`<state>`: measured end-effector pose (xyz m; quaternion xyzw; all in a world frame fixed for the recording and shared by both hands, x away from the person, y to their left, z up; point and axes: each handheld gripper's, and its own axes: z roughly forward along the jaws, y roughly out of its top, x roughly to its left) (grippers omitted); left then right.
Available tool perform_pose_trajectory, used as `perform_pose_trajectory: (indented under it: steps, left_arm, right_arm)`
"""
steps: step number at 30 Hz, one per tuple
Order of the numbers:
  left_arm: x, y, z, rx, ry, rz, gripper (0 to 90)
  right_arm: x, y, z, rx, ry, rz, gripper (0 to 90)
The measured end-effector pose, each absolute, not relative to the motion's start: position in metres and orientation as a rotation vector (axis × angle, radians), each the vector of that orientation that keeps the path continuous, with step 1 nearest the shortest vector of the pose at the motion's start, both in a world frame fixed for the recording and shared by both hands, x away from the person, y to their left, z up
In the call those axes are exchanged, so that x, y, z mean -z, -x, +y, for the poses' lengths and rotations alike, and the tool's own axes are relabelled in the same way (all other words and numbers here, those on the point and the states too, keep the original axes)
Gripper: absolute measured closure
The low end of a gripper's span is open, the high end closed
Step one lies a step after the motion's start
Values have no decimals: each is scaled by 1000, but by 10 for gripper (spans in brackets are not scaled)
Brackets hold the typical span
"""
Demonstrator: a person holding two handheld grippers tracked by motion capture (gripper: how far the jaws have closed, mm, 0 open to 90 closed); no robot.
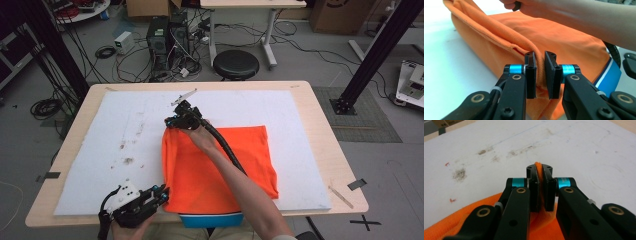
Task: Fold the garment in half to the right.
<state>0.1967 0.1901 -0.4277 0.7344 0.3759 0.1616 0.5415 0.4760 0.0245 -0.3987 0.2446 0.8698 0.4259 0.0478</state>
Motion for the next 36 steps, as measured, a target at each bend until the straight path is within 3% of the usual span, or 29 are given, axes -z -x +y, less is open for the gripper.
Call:
perform_pose_trajectory:
  steps: [23, 36]
  left_arm:
    - [422, -224, 109, -330, -1874, 763, 800]
    - [416, -230, 90, -280, -1852, 739, 799]
  right_arm:
    - [393, -480, -53, -1306, -863, 2588, 867]
    - [392, -479, -88, -1309, -904, 2554, 866]
